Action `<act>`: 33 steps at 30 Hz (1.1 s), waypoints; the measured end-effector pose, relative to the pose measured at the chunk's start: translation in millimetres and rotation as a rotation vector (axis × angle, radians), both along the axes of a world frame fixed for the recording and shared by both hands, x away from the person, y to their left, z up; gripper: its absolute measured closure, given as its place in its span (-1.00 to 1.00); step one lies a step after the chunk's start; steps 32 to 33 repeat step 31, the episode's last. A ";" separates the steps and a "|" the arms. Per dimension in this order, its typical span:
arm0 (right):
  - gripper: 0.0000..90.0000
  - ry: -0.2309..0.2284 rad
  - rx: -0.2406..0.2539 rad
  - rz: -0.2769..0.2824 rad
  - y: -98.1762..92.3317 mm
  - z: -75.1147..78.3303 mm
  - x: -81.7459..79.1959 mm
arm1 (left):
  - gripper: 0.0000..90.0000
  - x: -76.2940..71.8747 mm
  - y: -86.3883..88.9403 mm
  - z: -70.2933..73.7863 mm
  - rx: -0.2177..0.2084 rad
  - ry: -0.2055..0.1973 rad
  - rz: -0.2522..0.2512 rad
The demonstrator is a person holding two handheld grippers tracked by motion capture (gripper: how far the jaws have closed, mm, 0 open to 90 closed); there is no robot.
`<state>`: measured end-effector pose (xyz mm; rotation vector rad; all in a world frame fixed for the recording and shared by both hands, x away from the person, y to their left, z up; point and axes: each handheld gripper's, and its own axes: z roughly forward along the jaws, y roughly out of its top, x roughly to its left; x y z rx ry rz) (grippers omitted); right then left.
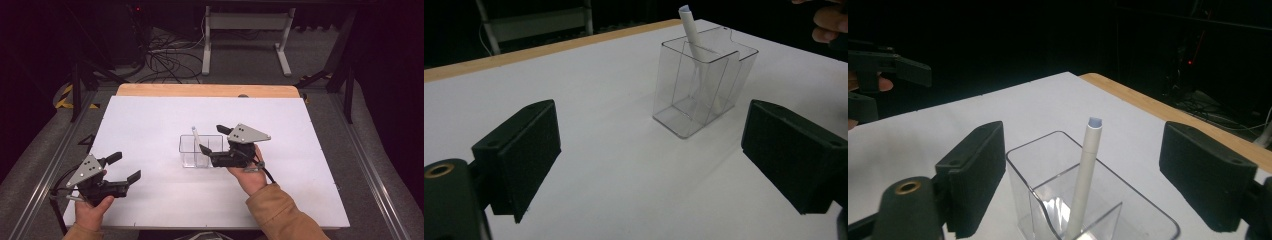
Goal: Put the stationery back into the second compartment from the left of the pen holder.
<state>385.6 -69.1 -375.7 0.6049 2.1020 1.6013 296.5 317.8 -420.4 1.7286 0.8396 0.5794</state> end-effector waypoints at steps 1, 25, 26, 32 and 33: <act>-0.62 0.000 -0.003 -0.002 -2.0 1.1 -1.0 | -0.78 -0.2 -0.1 0.0 -0.002 -0.001 0.000; -0.94 0.008 -0.019 -0.078 -114.9 -21.0 -42.1 | -0.79 -7.5 -5.5 1.1 0.009 -0.019 0.002; -0.94 0.015 -0.014 -0.079 -120.6 -26.1 -44.2 | -0.79 -8.1 -5.8 1.1 0.013 -0.028 0.006; -0.94 0.037 -0.025 -0.086 -137.9 -41.1 -49.5 | -0.80 -10.6 -9.0 0.0 0.040 -0.049 0.007; -0.94 0.037 -0.025 -0.086 -137.9 -41.1 -49.5 | -0.80 -10.6 -9.0 0.0 0.040 -0.049 0.007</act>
